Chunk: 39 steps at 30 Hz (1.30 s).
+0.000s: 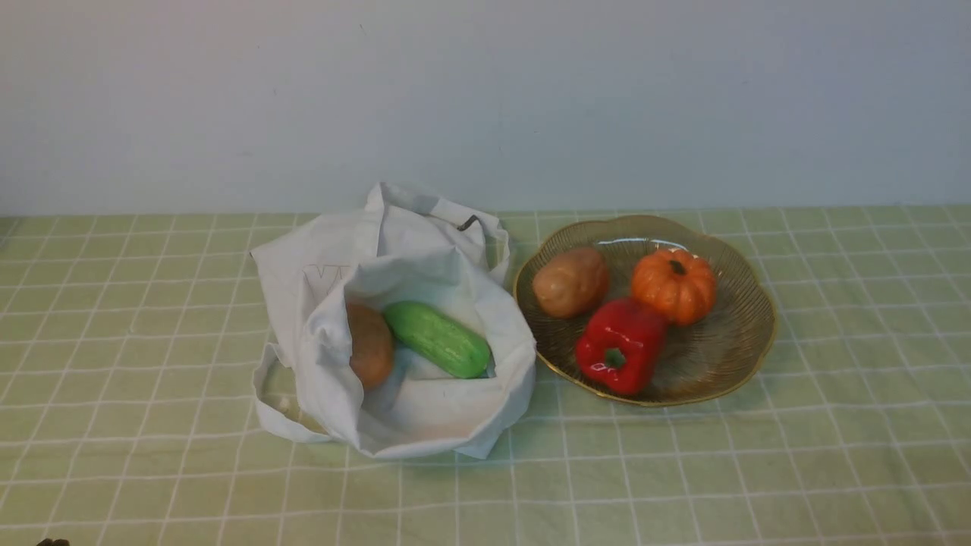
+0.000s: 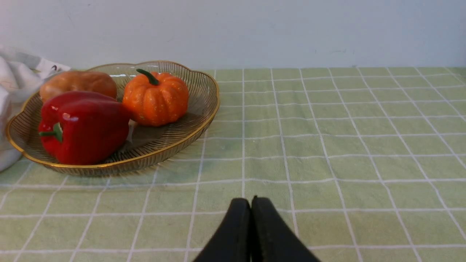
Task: Take vegetables from bag on green coffee tablecloth place on plate.
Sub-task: 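Reach into the cloth bag and grasp the potato inside with the left gripper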
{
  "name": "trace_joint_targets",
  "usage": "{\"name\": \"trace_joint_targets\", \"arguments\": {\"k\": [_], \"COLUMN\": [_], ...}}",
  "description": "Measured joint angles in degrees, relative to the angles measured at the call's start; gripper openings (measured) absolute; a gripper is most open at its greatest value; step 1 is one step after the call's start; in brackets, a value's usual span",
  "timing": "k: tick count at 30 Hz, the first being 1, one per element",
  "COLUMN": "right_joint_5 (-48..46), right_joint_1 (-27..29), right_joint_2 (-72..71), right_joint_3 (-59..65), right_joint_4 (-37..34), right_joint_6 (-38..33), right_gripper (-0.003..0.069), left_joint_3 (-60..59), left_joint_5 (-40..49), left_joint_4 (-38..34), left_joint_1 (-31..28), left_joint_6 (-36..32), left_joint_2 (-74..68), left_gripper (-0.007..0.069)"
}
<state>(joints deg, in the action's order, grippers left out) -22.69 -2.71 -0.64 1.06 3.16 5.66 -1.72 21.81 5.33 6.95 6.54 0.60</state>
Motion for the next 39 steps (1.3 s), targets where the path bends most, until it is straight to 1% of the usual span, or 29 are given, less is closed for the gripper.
{"name": "trace_joint_targets", "arguments": {"k": [20,22,23,24,26,27,30,32,35,36,39], "right_joint_5": [0.00,0.00,0.00,0.00,0.00,0.00,0.00,0.00,0.00,0.00,0.00], "right_joint_1": [0.00,0.00,0.00,0.00,0.00,0.00,0.00,0.00,0.00,0.00,0.00], "right_joint_2": [0.00,0.00,0.00,0.00,0.00,0.00,0.00,0.00,0.00,0.00,0.00], "right_joint_3": [0.00,0.00,0.00,0.00,0.00,0.00,0.00,0.00,0.00,0.00,0.00], "right_joint_4": [0.00,0.00,0.00,0.00,0.00,0.00,0.00,0.00,0.00,0.00,0.00], "right_joint_6": [0.00,0.00,0.00,0.00,0.00,0.00,0.00,0.00,0.00,0.00,0.00], "right_gripper": [-0.0015,-0.0015,-0.0015,-0.0015,-0.0015,-0.0015,-0.0015,-0.0015,-0.0015,-0.0015,-0.0015], "left_joint_3": [0.00,0.00,0.00,0.00,0.00,0.00,0.00,0.00,0.00,0.00,0.00], "left_joint_5": [0.00,0.00,-0.31,-0.78,-1.58,-1.82,-3.12,-3.61,-4.41,-4.84,-7.87], "left_joint_4": [0.00,-1.33,-4.26,-8.96,-21.75,-26.29,-37.87,-45.61,-51.61,-53.14,-53.68], "left_joint_1": [0.00,0.00,0.00,0.00,0.00,0.00,0.00,0.00,0.00,0.00,0.00], "left_joint_6": [0.05,1.09,3.11,6.13,13.88,16.33,21.49,23.37,23.70,22.83,19.10], "left_joint_2": [0.00,0.00,0.00,0.00,0.00,0.00,0.00,0.00,0.00,0.00,0.00], "left_gripper": [-0.0005,-0.0005,-0.0005,-0.0005,-0.0005,-0.0005,-0.0005,-0.0005,-0.0005,-0.0005,-0.0005]}}
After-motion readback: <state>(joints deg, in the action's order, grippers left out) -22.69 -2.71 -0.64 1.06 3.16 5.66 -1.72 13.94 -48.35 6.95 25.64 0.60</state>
